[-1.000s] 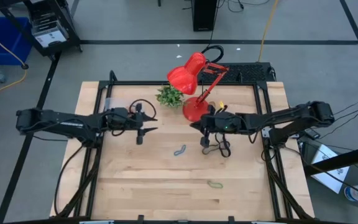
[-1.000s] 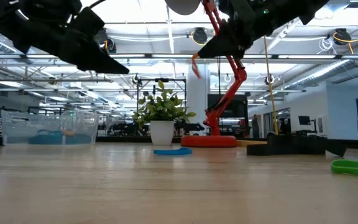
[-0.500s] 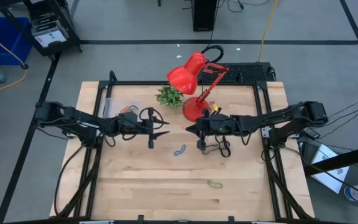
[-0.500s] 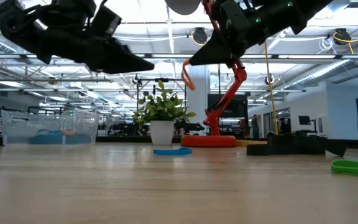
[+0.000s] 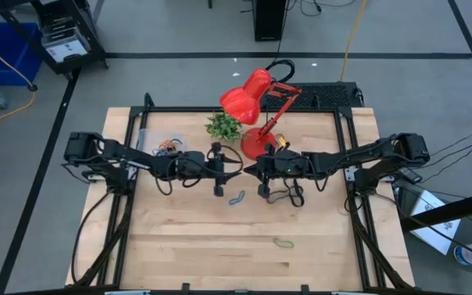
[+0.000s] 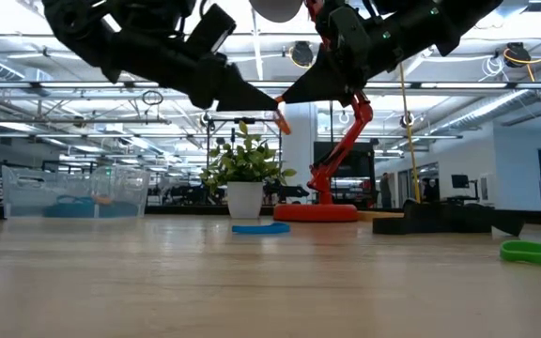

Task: Pick and place rubber bands into bin
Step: Put the orange rubber band into the transparent bin

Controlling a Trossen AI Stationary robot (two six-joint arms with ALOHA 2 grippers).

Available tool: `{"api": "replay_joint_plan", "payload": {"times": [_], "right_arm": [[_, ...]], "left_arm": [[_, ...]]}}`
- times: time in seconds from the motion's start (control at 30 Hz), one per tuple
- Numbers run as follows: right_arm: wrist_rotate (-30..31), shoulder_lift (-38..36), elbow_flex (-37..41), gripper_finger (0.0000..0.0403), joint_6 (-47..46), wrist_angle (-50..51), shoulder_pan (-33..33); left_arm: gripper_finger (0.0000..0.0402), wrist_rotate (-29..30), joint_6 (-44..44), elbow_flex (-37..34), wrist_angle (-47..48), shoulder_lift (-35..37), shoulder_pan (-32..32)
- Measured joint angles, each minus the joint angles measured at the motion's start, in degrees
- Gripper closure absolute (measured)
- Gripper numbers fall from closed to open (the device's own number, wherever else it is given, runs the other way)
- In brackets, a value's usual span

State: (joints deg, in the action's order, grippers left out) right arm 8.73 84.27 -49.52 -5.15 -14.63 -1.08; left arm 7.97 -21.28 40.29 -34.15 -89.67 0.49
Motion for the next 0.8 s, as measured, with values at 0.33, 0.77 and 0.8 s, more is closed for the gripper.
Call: {"api": "replay_joint_plan", "payload": {"times": [0.33, 0.77, 0.8], "right_arm": [[0.0, 0.0, 0.0, 0.0403, 1.3, -0.2, 0.0], [0.0, 0.0, 0.0, 0.0403, 1.5, -1.0, -0.1], [0.0, 0.0, 0.0, 0.0403, 1.5, -1.0, -0.1]], "left_arm": [[0.0240, 0.0, 0.6, 1.4, 4.2, -1.0, 0.1], [0.0383, 0.1, 2.0, 1.4, 4.7, -1.0, 0.1], [0.0391, 0.1, 2.0, 1.4, 4.8, -1.0, 0.1]]}}
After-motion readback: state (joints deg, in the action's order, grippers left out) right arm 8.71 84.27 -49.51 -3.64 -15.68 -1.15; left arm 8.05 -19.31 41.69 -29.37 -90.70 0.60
